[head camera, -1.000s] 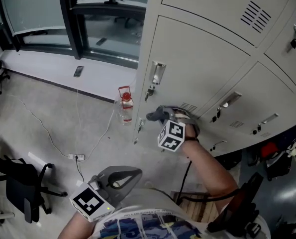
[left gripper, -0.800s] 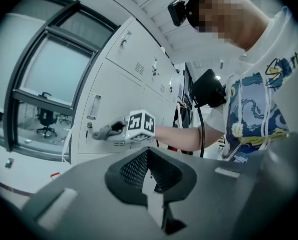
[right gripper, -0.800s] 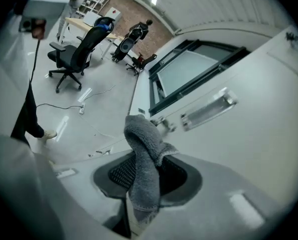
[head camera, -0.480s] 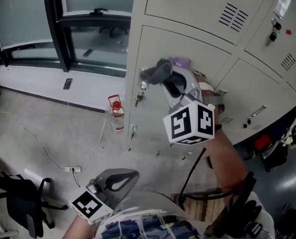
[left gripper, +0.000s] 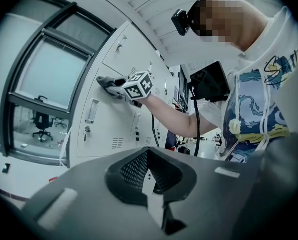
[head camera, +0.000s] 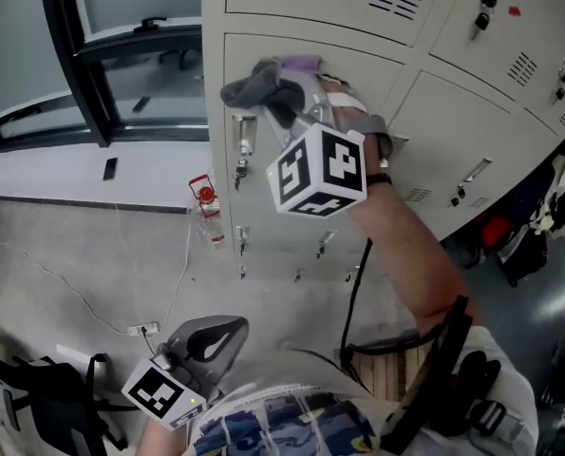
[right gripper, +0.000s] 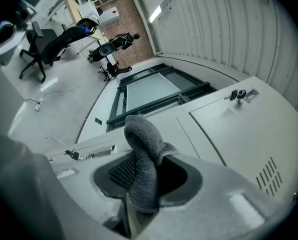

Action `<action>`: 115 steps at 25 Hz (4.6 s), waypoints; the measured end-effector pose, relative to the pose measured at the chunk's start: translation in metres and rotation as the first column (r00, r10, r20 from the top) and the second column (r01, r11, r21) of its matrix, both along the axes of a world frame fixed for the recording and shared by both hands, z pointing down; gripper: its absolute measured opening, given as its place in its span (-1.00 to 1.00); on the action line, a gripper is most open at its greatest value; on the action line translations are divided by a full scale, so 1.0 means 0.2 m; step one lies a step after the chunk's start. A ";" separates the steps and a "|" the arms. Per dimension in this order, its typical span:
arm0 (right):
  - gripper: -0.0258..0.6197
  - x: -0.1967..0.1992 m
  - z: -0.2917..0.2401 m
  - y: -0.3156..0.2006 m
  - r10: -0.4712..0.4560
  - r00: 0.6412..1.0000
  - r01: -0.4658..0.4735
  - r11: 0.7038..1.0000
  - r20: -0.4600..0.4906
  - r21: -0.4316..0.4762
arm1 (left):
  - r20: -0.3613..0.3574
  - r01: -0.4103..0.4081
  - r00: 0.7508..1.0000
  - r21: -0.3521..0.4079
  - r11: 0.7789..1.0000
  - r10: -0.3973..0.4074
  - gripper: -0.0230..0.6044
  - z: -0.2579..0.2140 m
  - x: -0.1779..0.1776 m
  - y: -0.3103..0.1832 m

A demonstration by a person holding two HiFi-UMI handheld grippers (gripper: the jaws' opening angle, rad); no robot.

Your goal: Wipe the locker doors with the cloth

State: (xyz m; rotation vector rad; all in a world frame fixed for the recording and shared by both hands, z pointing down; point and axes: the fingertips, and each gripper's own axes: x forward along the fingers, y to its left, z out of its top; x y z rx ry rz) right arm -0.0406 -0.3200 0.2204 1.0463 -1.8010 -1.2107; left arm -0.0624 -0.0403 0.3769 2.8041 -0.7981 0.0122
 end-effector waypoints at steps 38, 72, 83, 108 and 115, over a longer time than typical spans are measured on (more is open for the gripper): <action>-0.57 0.06 1.25 0.01 0.016 0.998 0.010 0.910 0.058 -0.414 | 0.020 0.023 1.000 -0.046 0.999 -0.022 -0.92 0.07 0.05 -0.04; -0.57 -0.07 -0.21 0.08 -0.061 0.998 0.061 0.998 0.030 0.004 | 0.016 0.006 1.000 0.033 0.999 -0.006 -0.92 0.01 -0.02 -0.02; -0.56 -0.15 0.05 -0.01 -0.056 0.998 0.055 0.995 -0.011 -0.080 | -0.007 0.039 0.999 0.018 0.999 -0.039 -0.92 0.02 -0.07 -0.01; -0.57 -0.17 0.78 0.00 -0.083 0.993 0.041 0.912 -0.087 -0.408 | -0.056 0.044 0.997 -0.012 0.999 -0.044 -0.92 0.05 -0.07 0.01; -0.57 -0.18 0.87 0.00 -0.089 0.995 0.053 0.878 -0.053 -0.476 | 0.005 0.044 0.999 0.024 0.999 -0.045 -0.92 0.08 -0.07 0.01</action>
